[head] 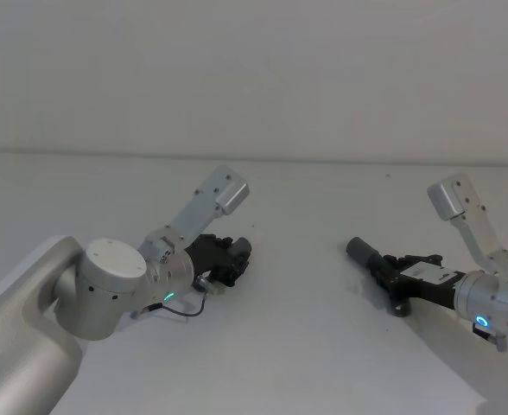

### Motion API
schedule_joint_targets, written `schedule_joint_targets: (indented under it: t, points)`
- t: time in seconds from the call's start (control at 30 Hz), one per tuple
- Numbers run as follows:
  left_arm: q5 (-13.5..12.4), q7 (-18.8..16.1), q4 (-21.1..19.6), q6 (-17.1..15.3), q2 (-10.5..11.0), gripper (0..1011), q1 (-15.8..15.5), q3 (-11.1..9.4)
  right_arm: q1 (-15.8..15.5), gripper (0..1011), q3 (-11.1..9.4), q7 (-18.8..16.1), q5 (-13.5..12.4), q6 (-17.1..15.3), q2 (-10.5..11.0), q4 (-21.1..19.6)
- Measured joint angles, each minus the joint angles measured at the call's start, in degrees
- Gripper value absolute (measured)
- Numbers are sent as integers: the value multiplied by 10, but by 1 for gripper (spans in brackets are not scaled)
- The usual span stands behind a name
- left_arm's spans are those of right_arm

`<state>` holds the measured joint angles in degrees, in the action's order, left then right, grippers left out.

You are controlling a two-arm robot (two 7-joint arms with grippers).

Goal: Use both hands to pick up one end of the pipe from the table, align the ends, and insert them.

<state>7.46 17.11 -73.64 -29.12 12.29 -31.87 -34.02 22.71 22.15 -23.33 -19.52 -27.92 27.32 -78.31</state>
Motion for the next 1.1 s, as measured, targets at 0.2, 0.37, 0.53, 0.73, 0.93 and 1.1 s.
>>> schedule_joint_targets:
  t: [0.2,0.37,0.53,0.73,0.93,1.1]
  points:
    - [0,0,0,0,0,346,0,0,0,265,0,0,0,0,0,0]
    - [0,0,0,0,0,346,0,0,-3,265,-1,1,0,2,0,-2]
    - [-3,6,0,6,1,346,-1,-2,-10,265,-6,6,2,14,1,-11]
    - [-6,20,-2,25,4,346,-6,-7,-22,265,-16,11,6,40,5,-28]
    - [-9,45,-13,57,14,346,-14,-11,-31,265,-25,4,9,77,15,-44]
    - [-9,74,-22,84,26,346,-21,-15,-36,264,-30,-17,10,113,32,-53]
